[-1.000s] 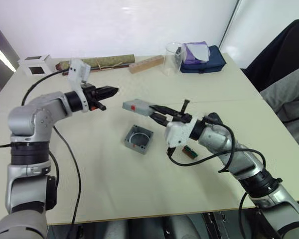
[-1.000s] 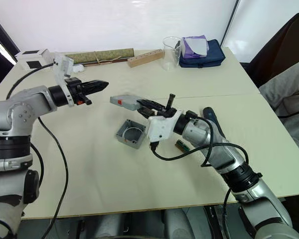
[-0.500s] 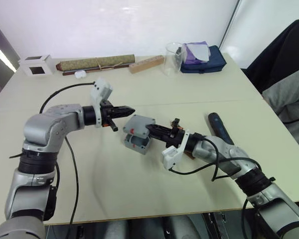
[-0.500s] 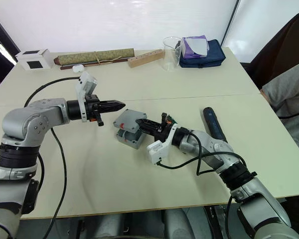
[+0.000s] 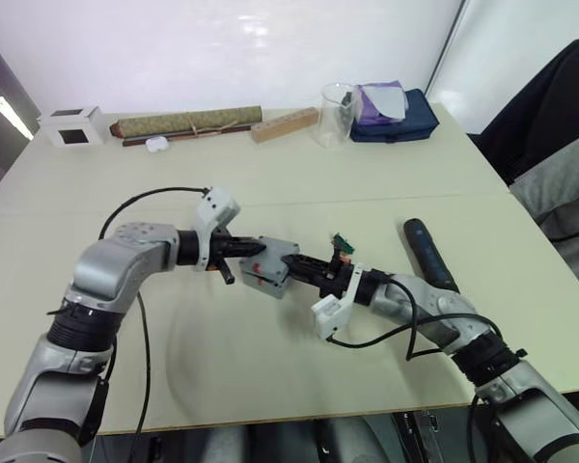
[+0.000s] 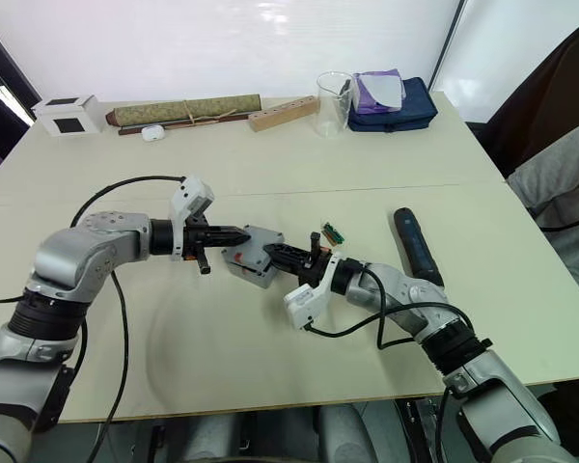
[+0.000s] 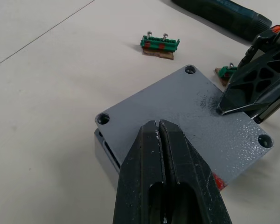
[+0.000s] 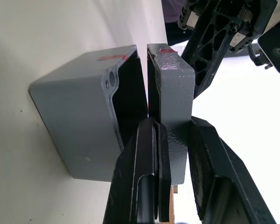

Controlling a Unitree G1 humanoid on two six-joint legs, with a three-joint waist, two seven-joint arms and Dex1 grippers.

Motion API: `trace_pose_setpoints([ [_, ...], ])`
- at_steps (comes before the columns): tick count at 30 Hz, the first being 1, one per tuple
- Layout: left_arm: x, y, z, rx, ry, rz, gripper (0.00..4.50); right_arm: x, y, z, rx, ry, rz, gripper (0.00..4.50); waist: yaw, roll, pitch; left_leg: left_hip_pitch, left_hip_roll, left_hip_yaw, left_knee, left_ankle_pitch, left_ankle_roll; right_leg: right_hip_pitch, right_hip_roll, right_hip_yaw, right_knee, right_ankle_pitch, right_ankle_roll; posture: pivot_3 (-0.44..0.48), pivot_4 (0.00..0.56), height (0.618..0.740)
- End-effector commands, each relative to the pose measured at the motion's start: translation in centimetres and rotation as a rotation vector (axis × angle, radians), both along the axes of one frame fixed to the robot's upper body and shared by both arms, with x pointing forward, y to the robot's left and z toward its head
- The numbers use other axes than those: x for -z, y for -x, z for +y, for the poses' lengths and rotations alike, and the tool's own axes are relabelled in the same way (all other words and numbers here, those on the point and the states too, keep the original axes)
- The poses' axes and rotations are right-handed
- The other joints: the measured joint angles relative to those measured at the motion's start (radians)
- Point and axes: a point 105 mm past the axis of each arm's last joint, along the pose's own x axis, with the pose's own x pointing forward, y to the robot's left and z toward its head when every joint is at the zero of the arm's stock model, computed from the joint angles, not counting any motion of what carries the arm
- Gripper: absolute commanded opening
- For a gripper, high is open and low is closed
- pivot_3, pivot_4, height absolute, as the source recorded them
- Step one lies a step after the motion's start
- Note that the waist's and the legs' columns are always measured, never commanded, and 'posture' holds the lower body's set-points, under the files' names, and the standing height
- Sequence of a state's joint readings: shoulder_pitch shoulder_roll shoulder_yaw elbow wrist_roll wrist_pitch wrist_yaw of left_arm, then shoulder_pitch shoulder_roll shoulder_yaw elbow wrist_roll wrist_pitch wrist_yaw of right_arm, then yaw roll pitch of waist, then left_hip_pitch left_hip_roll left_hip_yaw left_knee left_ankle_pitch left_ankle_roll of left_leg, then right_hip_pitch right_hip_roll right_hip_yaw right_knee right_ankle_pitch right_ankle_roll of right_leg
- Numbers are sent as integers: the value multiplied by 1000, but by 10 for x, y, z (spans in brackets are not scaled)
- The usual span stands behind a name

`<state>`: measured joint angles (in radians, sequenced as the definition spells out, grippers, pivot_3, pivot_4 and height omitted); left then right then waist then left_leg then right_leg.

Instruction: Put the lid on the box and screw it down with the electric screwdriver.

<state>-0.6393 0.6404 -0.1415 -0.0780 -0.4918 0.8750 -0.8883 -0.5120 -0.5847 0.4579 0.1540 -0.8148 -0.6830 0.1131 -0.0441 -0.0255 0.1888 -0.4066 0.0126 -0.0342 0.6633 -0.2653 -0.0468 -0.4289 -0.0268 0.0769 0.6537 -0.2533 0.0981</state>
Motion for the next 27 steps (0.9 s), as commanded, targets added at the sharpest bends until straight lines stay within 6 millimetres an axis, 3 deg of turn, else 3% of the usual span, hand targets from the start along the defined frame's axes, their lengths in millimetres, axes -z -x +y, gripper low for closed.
trace_pose_setpoints([
  [1, -6, -2, 0, 0, 3, -37, 51, -1, -1, 0, 7, -6, -9, 357, 0, 0, 0, 0, 0, 0, 0, 0, 0, 0, 0, 0, 0, 0, 0, 0, 150, 740],
  [12, -4, -6, -1, -6, -12, -52, 51, 6, 0, 4, -3, 23, -13, 357, 0, 0, 0, 1, 0, 0, 0, 0, 0, 1, 0, 0, 1, 0, 0, 0, 150, 740],
  [25, -11, -9, -4, -11, 16, -74, 51, -2, -4, 4, 25, -4, -49, 357, 0, 0, 0, 2, 0, 0, 1, 0, 0, 2, 0, 0, 1, 0, 0, 0, 150, 740],
  [27, -12, -10, -5, -12, 18, -78, 51, -11, -6, 3, 43, -38, -82, 357, 0, 0, 0, 2, 0, 0, 1, 0, 0, 2, 0, 0, 2, 0, 0, 0, 150, 740],
])
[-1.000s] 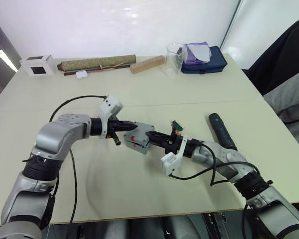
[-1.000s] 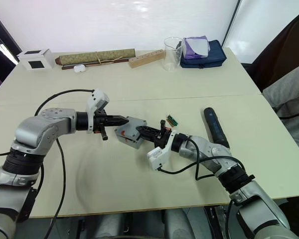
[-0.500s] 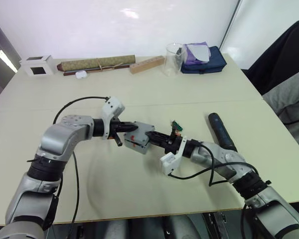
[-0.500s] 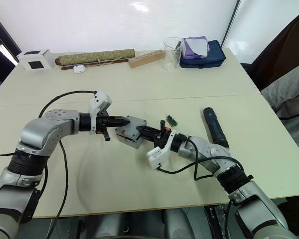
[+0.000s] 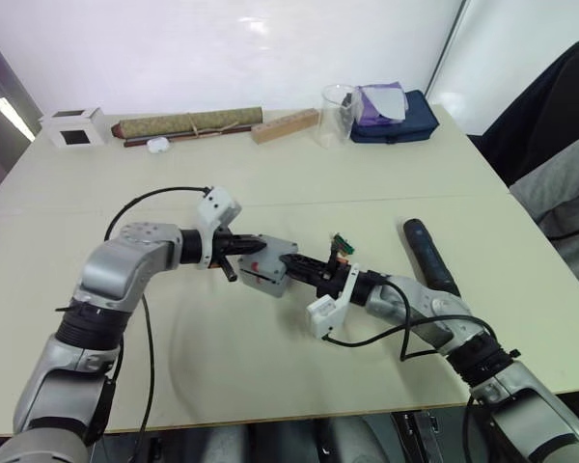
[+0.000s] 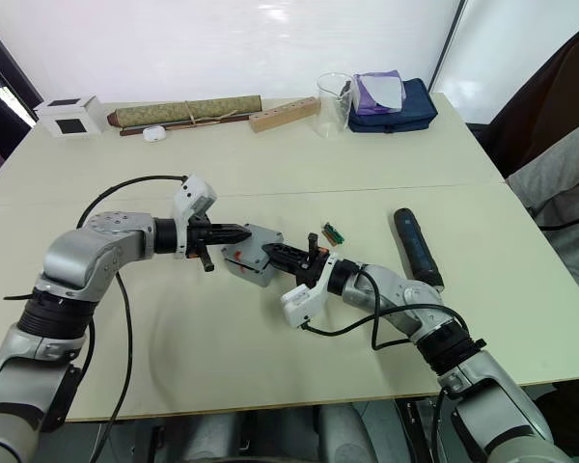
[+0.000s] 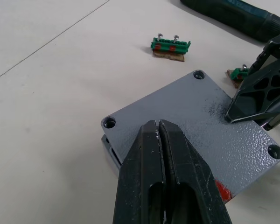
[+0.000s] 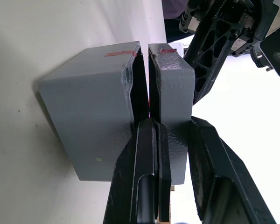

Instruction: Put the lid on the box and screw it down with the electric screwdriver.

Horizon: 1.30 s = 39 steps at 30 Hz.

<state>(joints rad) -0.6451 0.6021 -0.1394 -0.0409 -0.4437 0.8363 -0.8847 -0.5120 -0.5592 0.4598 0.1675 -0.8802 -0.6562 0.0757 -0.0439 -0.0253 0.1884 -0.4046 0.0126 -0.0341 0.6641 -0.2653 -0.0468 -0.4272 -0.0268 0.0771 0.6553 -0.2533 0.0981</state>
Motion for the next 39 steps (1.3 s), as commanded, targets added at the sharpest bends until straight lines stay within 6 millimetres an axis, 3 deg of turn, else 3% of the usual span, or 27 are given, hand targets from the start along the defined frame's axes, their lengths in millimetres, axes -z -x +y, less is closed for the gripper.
trace_pose_setpoints([
  [1, -15, -3, -2, 7, 12, -56, 51, -21, -3, 1, 25, -61, -75, 357, 0, 0, 0, 0, 0, 0, 0, 0, 0, 0, 0, 0, 0, 0, 0, 0, 150, 740],
  [5, -16, -3, -2, 13, 9, -57, 51, -25, -1, 3, 13, -69, -86, 357, 0, 0, 0, 0, 0, 0, 0, 0, 0, 0, 0, 0, 0, 0, 0, 0, 150, 740],
  [12, -14, -2, -3, 26, 2, -52, 51, -11, 4, 3, -3, -39, -43, 357, 0, 0, 0, 0, 0, 0, 0, 0, 0, 0, 0, 0, 0, 0, 0, 0, 150, 740],
  [20, -1, 3, -4, 38, -38, -36, 51, 1, 9, 5, -15, -14, -4, 357, 0, 0, 0, 0, 0, 0, 0, 0, 0, 0, 0, 0, 0, 0, 0, 0, 150, 740],
  [23, 17, 9, -7, 76, -152, -39, 51, 8, 8, 0, 2, 14, 30, 357, 0, 0, -1, 0, 0, 0, 0, 0, 0, 0, 0, 0, 0, 0, 0, 0, 150, 740],
  [25, 21, 13, -11, 95, -166, -36, 0, 8, 7, -2, 22, -13, 54, 1362, 2, 1, -2, 3, 0, 0, 0, 0, 0, 3, 0, 0, 0, 0, 0, 0, 150, 740],
  [27, 25, 15, -14, 105, -178, -30, 0, 9, 8, -2, 12, -4, 65, 2019, 2, 0, -2, 6, 0, 0, 0, 0, 0, 6, 0, 0, 0, 0, 0, 0, 150, 740],
  [32, 60, 21, -13, 94, -266, 41, 0, 3, 7, -7, 46, -14, 33, 3760, 1, 0, -3, 25, 0, 0, -3, -1, 1, 27, 0, 0, -5, -3, -3, 0, 150, 740],
  [35, 83, 17, -3, 49, -347, 61, 0, 0, 8, -11, 59, -19, 31, 3760, 3, 0, -11, 33, 0, 0, -4, -2, 3, 36, 0, 0, -7, -6, -3, 0, 150, 740],
  [39, 92, 16, -2, 38, -365, 60, 0, -5, 13, -16, 65, -25, 30, 3760, 8, 0, -23, 34, -1, 0, -3, -2, 3, 37, -1, 0, -7, -6, -3, 0, 150, 740],
])
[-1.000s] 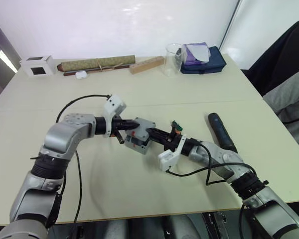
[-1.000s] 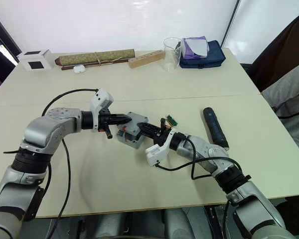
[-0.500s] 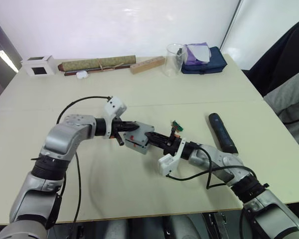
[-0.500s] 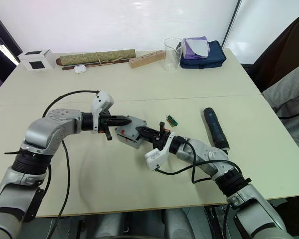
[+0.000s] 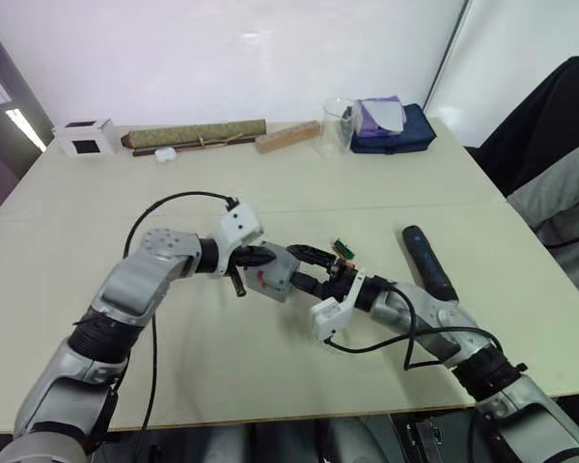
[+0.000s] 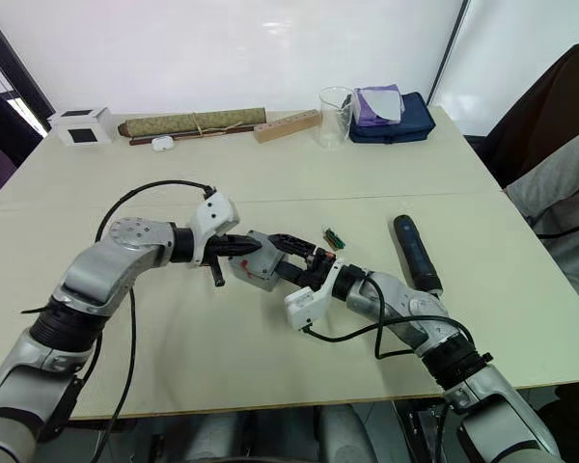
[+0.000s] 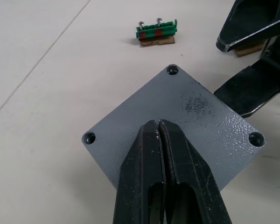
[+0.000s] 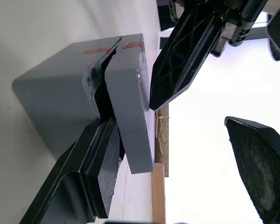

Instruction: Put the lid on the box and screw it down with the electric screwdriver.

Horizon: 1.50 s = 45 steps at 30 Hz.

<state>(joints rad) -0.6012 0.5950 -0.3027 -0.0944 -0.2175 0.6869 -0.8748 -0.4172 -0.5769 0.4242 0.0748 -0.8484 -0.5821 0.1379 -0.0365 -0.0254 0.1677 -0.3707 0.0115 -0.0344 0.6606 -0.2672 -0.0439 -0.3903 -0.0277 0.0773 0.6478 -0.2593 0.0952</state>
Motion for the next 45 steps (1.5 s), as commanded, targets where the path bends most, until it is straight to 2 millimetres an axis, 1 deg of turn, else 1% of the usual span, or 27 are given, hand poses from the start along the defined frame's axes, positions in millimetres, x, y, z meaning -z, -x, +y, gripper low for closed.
trace_pose_setpoints([
  [1, 64, 10, 14, -67, -131, 192, 0, -13, 9, -5, -8, -20, -20, 3760, 1, 1, -3, 0, 0, 0, 0, 0, 0, 0, 0, 0, 0, 0, 0, 0, 150, 740],
  [6, 65, 13, 12, -60, -118, 203, 0, -14, 16, -10, -6, -8, -8, 3760, -3, 2, -5, 1, 0, 0, 0, 0, 0, 1, 0, 1, 0, -1, 0, 0, 150, 740],
  [9, 66, 20, 8, -28, -110, 217, 0, -25, 18, -22, 2, -8, 44, 3760, -3, 3, -6, 2, 0, 0, 0, 0, 0, 1, 0, 1, 0, -1, 0, 0, 150, 740],
  [12, 36, 18, 4, 3, 32, 176, 0, -38, 14, -26, 67, -233, 284, 3176, -7, 3, -7, 1, 1, 1, 0, 0, 0, 1, 0, 1, -1, -1, 0, 0, 150, 740],
  [14, 15, 14, 6, -21, 134, 163, 0, -45, 13, -24, 82, -375, 417, 2400, -8, 3, -7, 1, 1, 0, -1, -1, 1, 1, 1, 1, 0, -2, -1, 0, 150, 740],
  [15, -4, 9, 7, -46, 248, 167, 0, -45, 13, -23, 82, -441, 496, 1989, -8, 3, -6, 1, 3, 0, -1, -1, 1, 0, 2, 1, 0, -2, -1, 0, 150, 740],
  [17, -29, 3, 14, -88, 389, 171, 0, -42, 13, -24, 101, -505, 603, 1335, -7, 3, -3, -2, 3, 0, 0, -1, 1, -4, 2, 0, 1, -1, -1, 0, 150, 740],
  [20, -51, -6, 32, -150, 481, 151, 0, -35, 11, -23, 145, -540, 722, 116, -6, 0, 3, -5, 3, -1, 0, -1, 1, -7, 2, 0, 2, -1, -1, 0, 150, 740],
  [21, -56, -9, 37, -170, 504, 147, 0, -33, 12, -23, 156, -545, 755, 45, -6, 0, 5, -5, 3, 0, 0, -1, 1, -7, 2, 0, 2, -1, -1, 0, 150, 740],
  [23, -63, -16, 50, -223, 521, 122, 0, -22, 12, -22, 203, -542, 834, 45, -6, 0, 6, -5, 2, 0, 0, -1, 1, -7, 2, 0, 2, -1, -1, 0, 150, 740],
  [25, -58, -20, 56, -255, 489, 101, 0, -13, 12, -21, 249, -533, 893, 45, -6, 0, 6, -5, 2, 0, -1, -1, 1, -7, 1, 0, 1, -1, -1, 0, 150, 740],
  [26, -51, -24, 60, -287, 475, 107, 0, -8, 12, -19, 271, -523, 934, 45, -7, 0, 6, -5, 2, 0, -1, -1, 1, -7, 1, 0, 1, -1, -1, 0, 150, 740],
  [28, -40, -28, 63, -316, 461, 121, 0, -4, 11, -12, 284, -522, 967, 45, -7, 0, 6, -5, 2, 0, -3, -1, 1, -8, 1, 0, 0, -1, -1, 0, 150, 740],
  [31, -20, -31, 63, -350, 391, 126, 0, -2, 11, -5, 287, -513, 986, 45, -7, 0, 7, -5, 2, 1, -5, -1, 1, -9, 1, 0, 0, -1, -1, 0, 150, 740],
  [32, -10, -31, 62, -354, 348, 125, 0, 1, 12, -2, 287, -504, 999, 45, -7, -1, 7, -5, 2, 1, -5, -1, 1, -10, 1, 0, 0, -1, -1, 0, 150, 740],
  [35, 3, -28, 57, -341, 297, 128, 0, 5, 12, 1, 300, -490, 1016, 45, -6, -2, 8, -6, 2, 1, -8, 0, 1, -12, 1, 1, 0, -1, 0, 0, 150, 740],
  [37, 9, -21, 49, -293, 303, 142, 0, 8, 10, 2, 318, -485, 1015, 45, -5, -3, 8, -8, 2, 1, -9, 0, 1, -15, 1, 1, 0, 0, 1, 0, 150, 740],
  [40, 26, -8, 42, -264, 284, 183, 0, 11, 5, 6, 345, -485, 1012, 45, -8, -3, 9, -11, 2, 1, -9, 0, 0, -18, 1, 1, 0, 0, 2, 0, 150, 740],
  [41, 28, -3, 38, -250, 282, 196, 0, 11, 3, 8, 346, -488, 1016, 45, -9, -3, 9, -12, 2, 1, -10, 0, 0, -18, 1, 1, 0, 0, 2, 0, 150, 740],
  [45, 24, 12, 27, -205, 315, 229, 0, 7, 3, 16, 319, -507, 1028, 45, -6, -3, 9, -17, 2, 0, -10, 0, 0, -23, 1, 0, 0, 1, 2, 0, 150, 740],
])
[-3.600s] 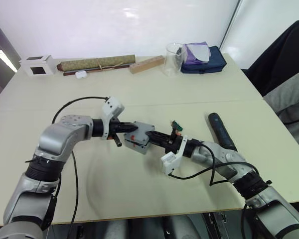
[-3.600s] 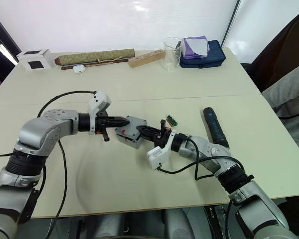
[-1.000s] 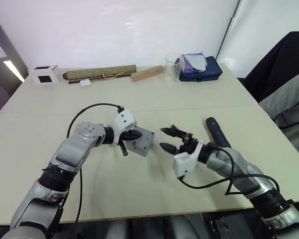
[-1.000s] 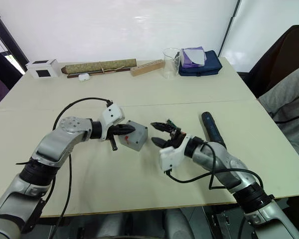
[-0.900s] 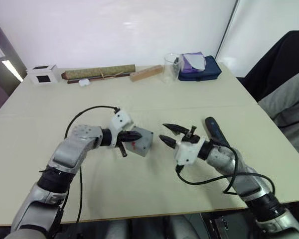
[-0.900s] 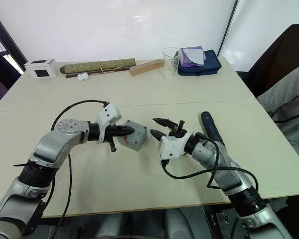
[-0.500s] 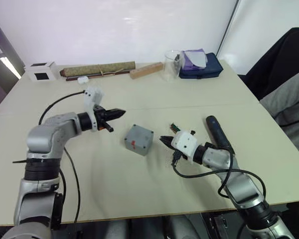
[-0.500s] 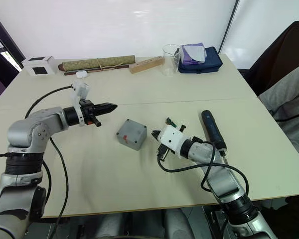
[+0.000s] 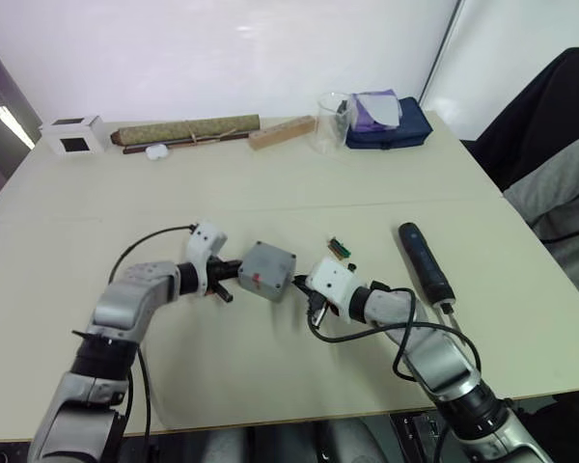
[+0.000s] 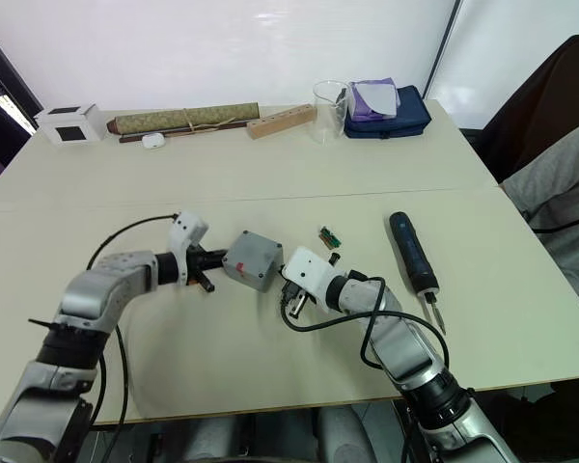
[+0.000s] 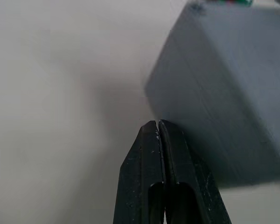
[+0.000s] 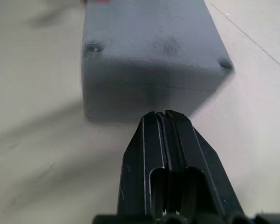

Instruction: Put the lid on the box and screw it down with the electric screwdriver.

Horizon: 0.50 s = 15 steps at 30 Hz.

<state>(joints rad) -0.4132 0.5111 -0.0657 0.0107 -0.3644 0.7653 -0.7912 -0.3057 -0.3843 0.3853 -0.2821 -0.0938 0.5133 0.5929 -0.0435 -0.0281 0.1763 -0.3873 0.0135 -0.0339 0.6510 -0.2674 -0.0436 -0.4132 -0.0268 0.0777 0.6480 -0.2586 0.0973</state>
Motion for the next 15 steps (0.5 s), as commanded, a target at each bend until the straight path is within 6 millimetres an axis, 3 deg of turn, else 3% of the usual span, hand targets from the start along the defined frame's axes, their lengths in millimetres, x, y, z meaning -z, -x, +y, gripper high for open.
trace_pose_setpoints([
  [1, -18, 14, -18, 85, 51, -28, 0, -17, 3, 14, -51, -54, -50, 45, 2, 0, 0, -1, 0, 0, 0, 0, 0, 0, 0, 0, 0, 0, 0, 0, 150, 740],
  [8, -21, 39, -19, 86, 40, 1, 0, -10, 22, 15, -130, -63, 23, 45, 0, 0, 0, -1, 0, 0, 0, 0, 0, 0, -1, 0, -1, 0, 0, 0, 150, 740],
  [15, -18, 52, -19, 79, 32, 37, 0, -11, 28, 12, -131, -86, 48, 45, 0, 0, 0, -1, 0, 0, 0, 0, 0, -1, 0, 0, -1, 0, 0, 0, 150, 740],
])
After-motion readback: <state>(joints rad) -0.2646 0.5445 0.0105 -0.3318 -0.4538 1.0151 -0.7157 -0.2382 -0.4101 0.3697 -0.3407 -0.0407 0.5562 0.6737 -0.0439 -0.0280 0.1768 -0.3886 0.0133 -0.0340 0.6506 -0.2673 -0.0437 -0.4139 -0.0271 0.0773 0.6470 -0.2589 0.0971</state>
